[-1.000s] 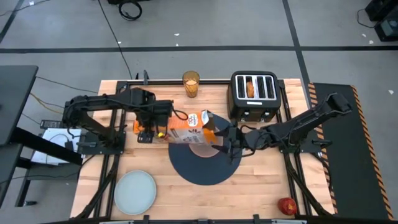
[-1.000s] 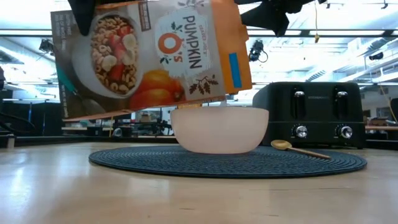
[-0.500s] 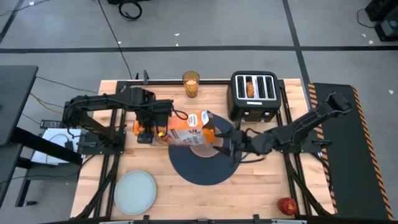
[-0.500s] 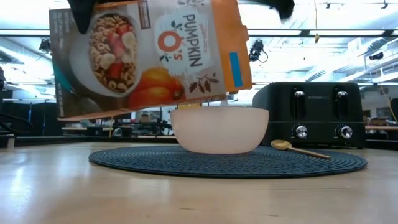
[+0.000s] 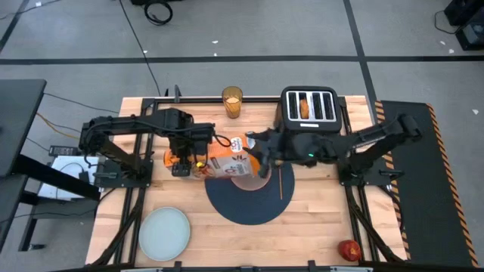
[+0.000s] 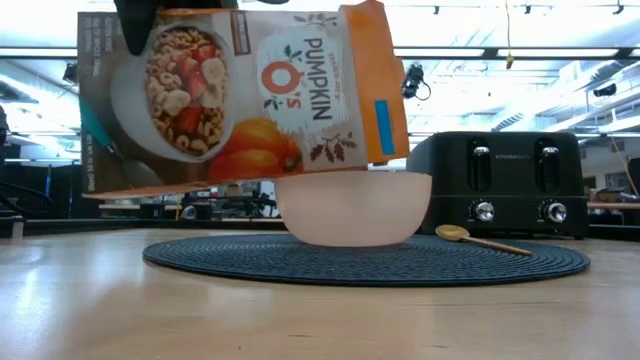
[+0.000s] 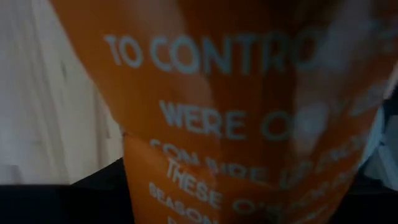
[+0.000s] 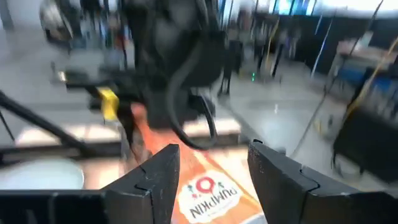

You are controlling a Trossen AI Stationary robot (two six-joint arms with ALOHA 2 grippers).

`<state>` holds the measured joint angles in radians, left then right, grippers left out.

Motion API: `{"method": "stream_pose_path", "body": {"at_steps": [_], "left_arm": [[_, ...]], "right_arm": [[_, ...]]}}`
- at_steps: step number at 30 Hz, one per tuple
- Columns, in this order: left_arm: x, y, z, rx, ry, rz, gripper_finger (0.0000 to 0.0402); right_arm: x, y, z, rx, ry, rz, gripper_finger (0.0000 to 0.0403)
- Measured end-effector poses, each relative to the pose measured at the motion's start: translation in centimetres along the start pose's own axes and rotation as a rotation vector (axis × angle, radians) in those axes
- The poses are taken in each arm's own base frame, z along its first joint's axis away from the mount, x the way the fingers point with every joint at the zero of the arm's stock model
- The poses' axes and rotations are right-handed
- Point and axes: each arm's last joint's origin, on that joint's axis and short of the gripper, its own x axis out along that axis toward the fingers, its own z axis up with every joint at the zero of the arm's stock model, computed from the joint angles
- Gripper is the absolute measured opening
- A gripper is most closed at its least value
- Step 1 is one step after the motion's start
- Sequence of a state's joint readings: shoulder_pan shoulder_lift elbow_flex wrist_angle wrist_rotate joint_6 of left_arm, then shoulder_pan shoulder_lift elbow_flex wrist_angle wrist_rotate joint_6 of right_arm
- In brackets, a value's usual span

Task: Arrange a breakfast setting
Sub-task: Pour the cereal from the cereal box into the bowl

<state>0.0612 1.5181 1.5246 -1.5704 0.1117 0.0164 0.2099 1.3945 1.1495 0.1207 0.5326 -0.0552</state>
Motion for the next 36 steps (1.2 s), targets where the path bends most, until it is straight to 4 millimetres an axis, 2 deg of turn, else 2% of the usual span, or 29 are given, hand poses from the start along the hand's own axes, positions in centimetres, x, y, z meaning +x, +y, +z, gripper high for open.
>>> {"method": "stream_pose_path", "body": {"at_steps": [5,8,11,16,21,23,27,36], "left_arm": [[-0.4,-0.2,-0.2,0.012,-0.014,-0.020,0.0278],[-1.3,-0.2,-0.4,0.023,-0.042,-0.010,0.0278],[-2.7,-0.2,-0.4,0.022,-0.101,0.000,0.0278],[-3.9,-0.1,-0.3,0.042,-0.146,-0.014,0.0278],[-4.3,0.8,-0.2,0.104,-0.190,-0.002,0.0278],[-4.3,1.1,-0.4,0.121,-0.169,0.014,0.0278],[-4.0,1.4,-0.2,0.140,-0.164,0.059,0.0278],[-3.3,1.2,-0.5,0.148,-0.109,0.071,0.0268]], "right_arm": [[2.0,-0.5,-0.5,0.031,0.243,0.035,0.0188],[2.6,-0.8,0.0,0.042,0.294,0.053,0.0187],[2.9,-0.9,1.4,0.042,0.242,0.054,0.0187],[3.0,-1.1,1.6,0.022,0.267,0.057,0.0187],[1.9,-2.2,5.0,0.026,0.106,-0.002,0.0187],[1.9,-2.5,5.3,0.027,0.105,-0.018,0.0187],[2.7,-2.2,4.5,0.047,0.143,-0.016,0.0187],[5.7,-0.6,0.9,0.000,0.284,-0.017,0.0187]]}}
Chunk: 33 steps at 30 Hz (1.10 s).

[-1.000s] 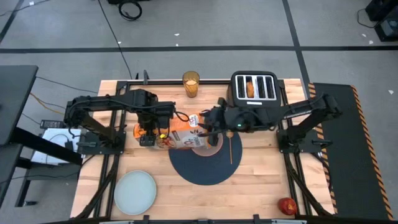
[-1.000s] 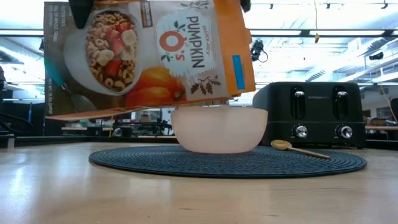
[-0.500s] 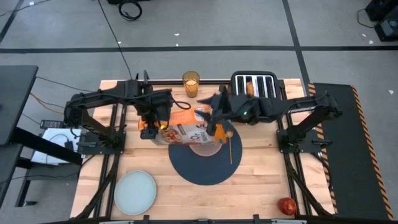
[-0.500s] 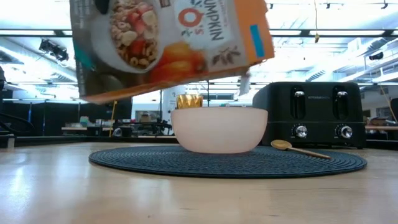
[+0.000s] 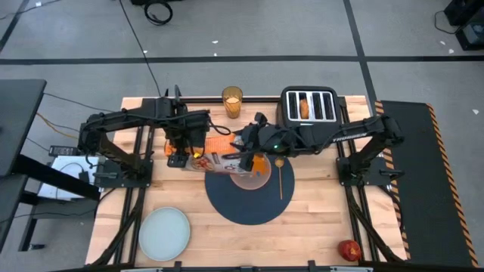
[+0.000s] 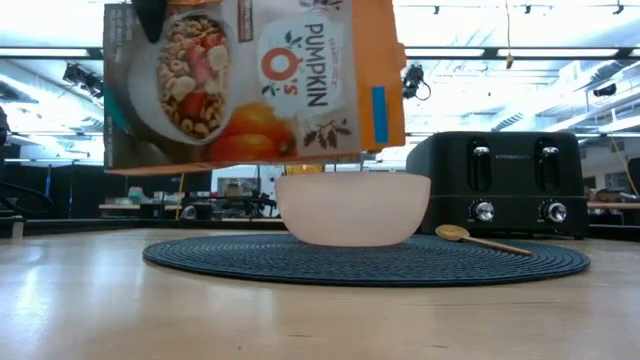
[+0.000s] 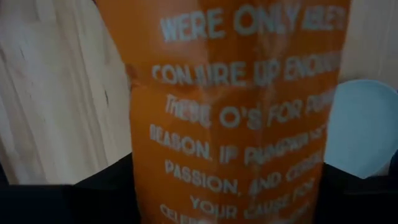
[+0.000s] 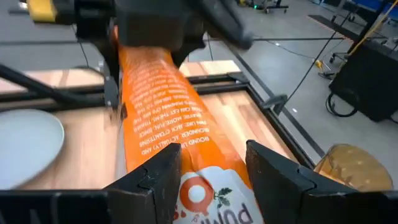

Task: Arrange a breakfast setting
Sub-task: Pour the cereal from the cereal box into the bowl

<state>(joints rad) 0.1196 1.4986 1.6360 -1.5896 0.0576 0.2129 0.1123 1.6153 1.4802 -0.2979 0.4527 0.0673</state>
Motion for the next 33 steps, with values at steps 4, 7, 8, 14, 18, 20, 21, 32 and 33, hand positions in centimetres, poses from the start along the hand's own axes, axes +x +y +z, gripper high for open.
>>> {"method": "stream_pose_path", "body": {"at_steps": [4,7,8,14,18,20,21,32,33], "left_arm": [[0.5,0.1,0.2,0.005,-0.014,0.005,0.0266],[1.2,0.1,0.0,0.004,0.032,0.012,0.0264],[1.4,0.1,-0.2,0.004,0.049,0.014,0.0264],[1.6,0.2,-0.1,0.005,0.046,0.018,0.0264],[1.6,0.2,-0.1,0.004,0.051,0.027,0.0263],[1.6,0.2,-0.2,0.004,0.056,0.031,0.0263],[1.6,0.2,-0.2,0.004,0.055,0.033,0.0263],[1.3,0.2,-0.3,0.006,0.042,0.035,0.0262],[1.4,0.2,-0.3,0.006,0.045,0.034,0.0262]], "right_arm": [[-0.3,-0.2,0.8,-0.011,-0.042,-0.011,0.0187],[0.0,-0.4,0.4,-0.023,-0.006,-0.027,0.0187],[0.2,-0.4,0.0,-0.034,0.020,-0.030,0.0187],[-0.8,-0.8,1.3,-0.035,-0.058,-0.030,0.0187],[0.5,-1.1,-0.3,-0.069,0.056,-0.024,0.0187],[0.4,-1.3,0.0,-0.051,0.035,-0.027,0.0187],[0.2,-1.4,0.4,-0.039,0.011,-0.027,0.0187],[-0.1,-1.6,0.6,-0.038,0.004,0.019,0.0187],[-0.1,-1.6,0.5,-0.039,0.016,0.019,0.0187]]}}
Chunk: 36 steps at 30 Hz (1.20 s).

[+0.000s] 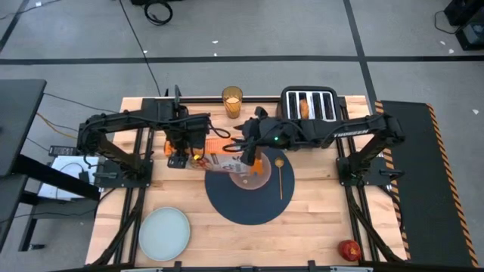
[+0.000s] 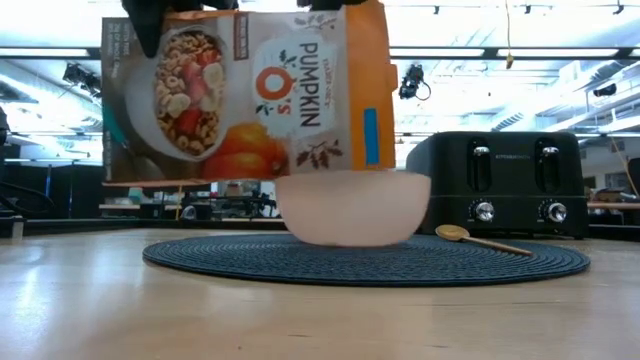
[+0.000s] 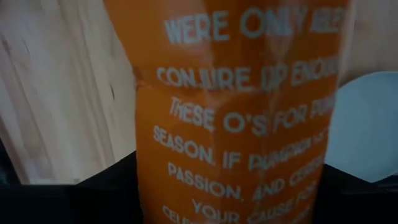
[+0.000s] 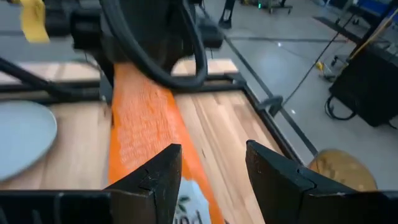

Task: Arrange a breakfast setting
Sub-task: Pour the cereal from the cereal box into the bowl

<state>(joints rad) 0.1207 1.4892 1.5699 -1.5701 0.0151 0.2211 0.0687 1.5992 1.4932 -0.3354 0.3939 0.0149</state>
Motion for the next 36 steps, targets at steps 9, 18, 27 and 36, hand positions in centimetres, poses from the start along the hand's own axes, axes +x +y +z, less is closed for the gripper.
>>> {"method": "stream_pose_path", "body": {"at_steps": [9,18,27,36], "left_arm": [[-1.4,-0.8,-1.4,-0.023,-0.048,0.000,0.0260],[-1.9,-1.3,-1.7,-0.046,-0.082,-0.023,0.0260],[-1.9,-1.6,-1.7,-0.041,-0.078,-0.023,0.0260],[-1.8,-1.6,-1.6,-0.066,-0.068,-0.025,0.0260]], "right_arm": [[0.7,0.5,-0.4,0.012,0.014,0.061,0.0187],[0.7,0.4,0.2,0.029,-0.042,0.064,0.0187],[0.3,0.3,0.5,0.043,-0.063,0.064,0.0187],[0.6,0.9,0.1,0.045,-0.037,0.098,0.0187]]}}
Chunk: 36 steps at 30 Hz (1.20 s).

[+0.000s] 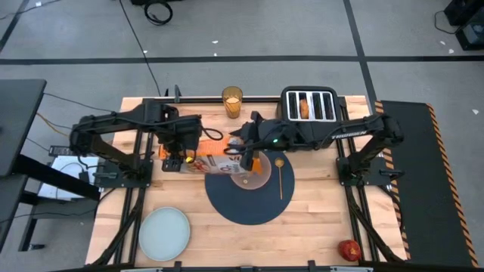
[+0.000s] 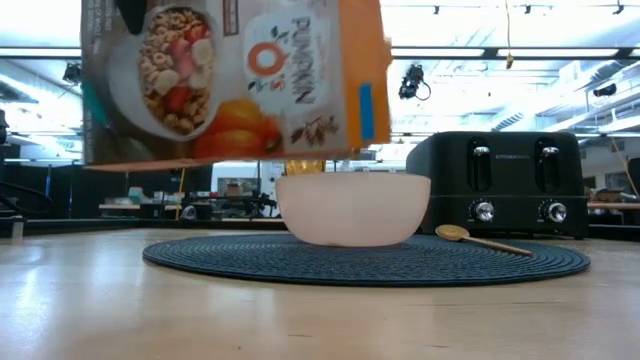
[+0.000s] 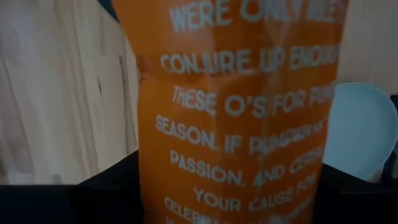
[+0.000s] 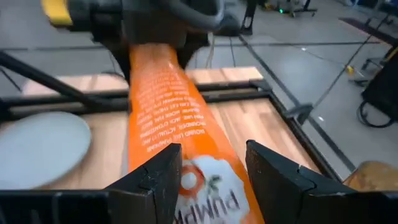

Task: Arrange a breakfast setting
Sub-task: Pour the cereal from the cereal box into the bowl

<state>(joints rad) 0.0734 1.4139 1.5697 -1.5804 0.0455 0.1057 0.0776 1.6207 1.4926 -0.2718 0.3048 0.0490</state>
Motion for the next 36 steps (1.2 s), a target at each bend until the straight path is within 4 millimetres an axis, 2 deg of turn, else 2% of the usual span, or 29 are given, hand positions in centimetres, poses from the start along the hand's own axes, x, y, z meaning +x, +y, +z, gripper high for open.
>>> {"method": "stream_pose_path", "body": {"at_steps": [2,5,10,13,14,18,22,24,27,31,36], "left_arm": [[0.1,0.0,0.0,0.002,0.009,-0.001,0.0260],[0.0,0.0,0.2,0.004,-0.023,0.000,0.0260],[0.0,0.0,0.0,-0.011,0.004,-0.002,0.0260],[0.0,0.0,0.2,-0.007,-0.018,0.001,0.0260],[0.1,0.0,0.3,-0.006,-0.016,0.000,0.0260],[0.3,-0.2,0.1,0.001,0.021,-0.006,0.0260],[0.4,-0.2,0.7,0.018,-0.011,-0.003,0.0260],[0.5,-0.2,0.7,0.018,0.000,-0.004,0.0260],[0.5,-0.2,0.4,0.018,0.024,-0.006,0.0260],[0.4,-0.2,0.6,0.017,-0.001,-0.007,0.0260],[0.5,-0.2,0.5,0.012,0.011,-0.002,0.0260]], "right_arm": [[0.1,0.0,0.0,-0.003,-0.006,0.005,0.0187],[-0.9,0.1,1.4,-0.004,-0.089,0.004,0.0187],[0.1,0.3,0.4,-0.024,-0.029,0.024,0.0187],[-1.2,-0.1,1.9,-0.012,-0.119,0.014,0.0187],[-1.2,-0.1,1.8,-0.002,-0.112,0.016,0.0187],[0.7,0.5,-0.3,-0.009,0.016,0.043,0.0187],[-0.8,0.1,1.7,-0.002,-0.089,0.022,0.0187],[-0.7,0.1,1.1,0.003,-0.039,0.024,0.0187],[0.7,0.5,-0.8,0.004,0.058,0.034,0.0187],[-0.2,0.3,0.3,0.015,-0.016,0.041,0.0187],[0.2,0.4,-0.3,0.010,0.035,0.039,0.0187]]}}
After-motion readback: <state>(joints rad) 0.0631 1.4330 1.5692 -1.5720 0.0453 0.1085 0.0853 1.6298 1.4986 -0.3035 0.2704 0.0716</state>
